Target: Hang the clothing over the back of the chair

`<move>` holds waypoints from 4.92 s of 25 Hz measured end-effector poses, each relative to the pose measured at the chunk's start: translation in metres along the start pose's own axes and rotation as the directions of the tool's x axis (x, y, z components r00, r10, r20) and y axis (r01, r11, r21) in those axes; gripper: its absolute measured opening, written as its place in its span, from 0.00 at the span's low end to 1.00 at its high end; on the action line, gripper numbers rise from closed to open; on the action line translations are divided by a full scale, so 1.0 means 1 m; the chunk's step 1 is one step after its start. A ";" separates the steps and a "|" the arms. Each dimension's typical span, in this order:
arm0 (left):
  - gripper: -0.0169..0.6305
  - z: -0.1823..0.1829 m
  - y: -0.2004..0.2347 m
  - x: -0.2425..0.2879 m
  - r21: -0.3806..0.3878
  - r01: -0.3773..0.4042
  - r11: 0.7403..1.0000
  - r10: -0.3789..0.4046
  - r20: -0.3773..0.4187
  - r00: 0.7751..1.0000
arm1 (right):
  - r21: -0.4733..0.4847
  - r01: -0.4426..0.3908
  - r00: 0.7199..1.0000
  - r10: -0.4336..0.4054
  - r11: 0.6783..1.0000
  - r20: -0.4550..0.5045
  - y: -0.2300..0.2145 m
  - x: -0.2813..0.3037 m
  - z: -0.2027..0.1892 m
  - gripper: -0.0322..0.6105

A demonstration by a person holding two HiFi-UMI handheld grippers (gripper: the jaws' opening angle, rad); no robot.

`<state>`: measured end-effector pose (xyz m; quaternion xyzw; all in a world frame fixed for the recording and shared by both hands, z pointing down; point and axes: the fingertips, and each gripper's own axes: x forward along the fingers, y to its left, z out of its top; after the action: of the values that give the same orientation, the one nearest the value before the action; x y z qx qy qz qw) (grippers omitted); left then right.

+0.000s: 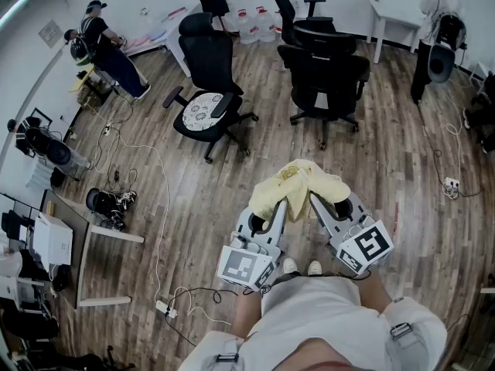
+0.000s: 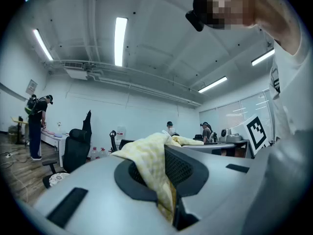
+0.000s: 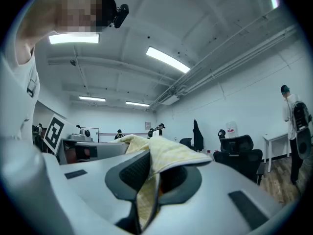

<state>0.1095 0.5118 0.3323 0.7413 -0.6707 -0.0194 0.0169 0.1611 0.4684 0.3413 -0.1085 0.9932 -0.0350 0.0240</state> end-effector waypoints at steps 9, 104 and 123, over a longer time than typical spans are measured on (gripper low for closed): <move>0.09 -0.014 -0.017 -0.002 0.003 -0.034 0.999 0.034 -0.032 0.999 | 0.040 -0.003 1.000 0.004 0.999 -0.021 -0.004 -0.015 -0.012 0.15; 0.09 -0.032 0.208 0.341 0.011 -0.024 1.000 0.025 -0.074 0.997 | 0.046 0.088 0.990 -0.083 0.995 -0.110 -0.317 0.247 -0.029 0.15; 0.09 -0.021 0.305 0.425 -0.009 0.102 0.995 -0.102 -0.069 0.992 | 0.017 0.197 0.975 -0.194 0.980 -0.111 -0.382 0.349 -0.019 0.15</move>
<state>-0.1504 0.0589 0.3660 0.7748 -0.6309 0.0036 0.0412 -0.0990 0.0213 0.3751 -0.2034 0.9769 -0.0569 -0.0321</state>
